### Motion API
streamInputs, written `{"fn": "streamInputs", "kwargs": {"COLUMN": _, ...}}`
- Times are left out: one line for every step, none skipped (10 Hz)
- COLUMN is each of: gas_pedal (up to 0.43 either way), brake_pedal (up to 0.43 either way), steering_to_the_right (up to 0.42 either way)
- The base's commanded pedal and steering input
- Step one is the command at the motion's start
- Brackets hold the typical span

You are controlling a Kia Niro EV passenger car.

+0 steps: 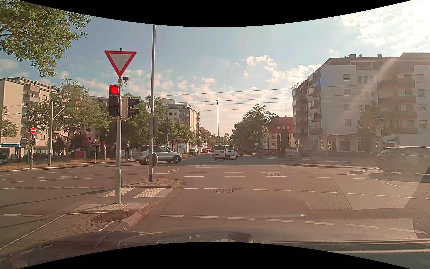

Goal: Follow the waypoints while adhering to traffic rules and regulations

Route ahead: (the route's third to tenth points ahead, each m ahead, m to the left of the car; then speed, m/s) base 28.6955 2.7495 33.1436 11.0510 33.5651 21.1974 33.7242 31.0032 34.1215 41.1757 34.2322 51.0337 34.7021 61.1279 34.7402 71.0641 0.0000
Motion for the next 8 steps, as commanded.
{"fn": "streamInputs", "kwargs": {"gas_pedal": 0.0, "brake_pedal": 0.226, "steering_to_the_right": 0.003}}
{"fn": "streamInputs", "kwargs": {"gas_pedal": 0.0, "brake_pedal": 0.226, "steering_to_the_right": 0.003}}
{"fn": "streamInputs", "kwargs": {"gas_pedal": 0.0, "brake_pedal": 0.226, "steering_to_the_right": 0.003}}
{"fn": "streamInputs", "kwargs": {"gas_pedal": 0.0, "brake_pedal": 0.226, "steering_to_the_right": 0.003}}
{"fn": "streamInputs", "kwargs": {"gas_pedal": 0.0, "brake_pedal": 0.226, "steering_to_the_right": 0.003}}
{"fn": "streamInputs", "kwargs": {"gas_pedal": 0.0, "brake_pedal": 0.22, "steering_to_the_right": 0.003}}
{"fn": "streamInputs", "kwargs": {"gas_pedal": 0.0, "brake_pedal": 0.226, "steering_to_the_right": 0.003}}
{"fn": "streamInputs", "kwargs": {"gas_pedal": 0.0, "brake_pedal": 0.226, "steering_to_the_right": 0.003}}
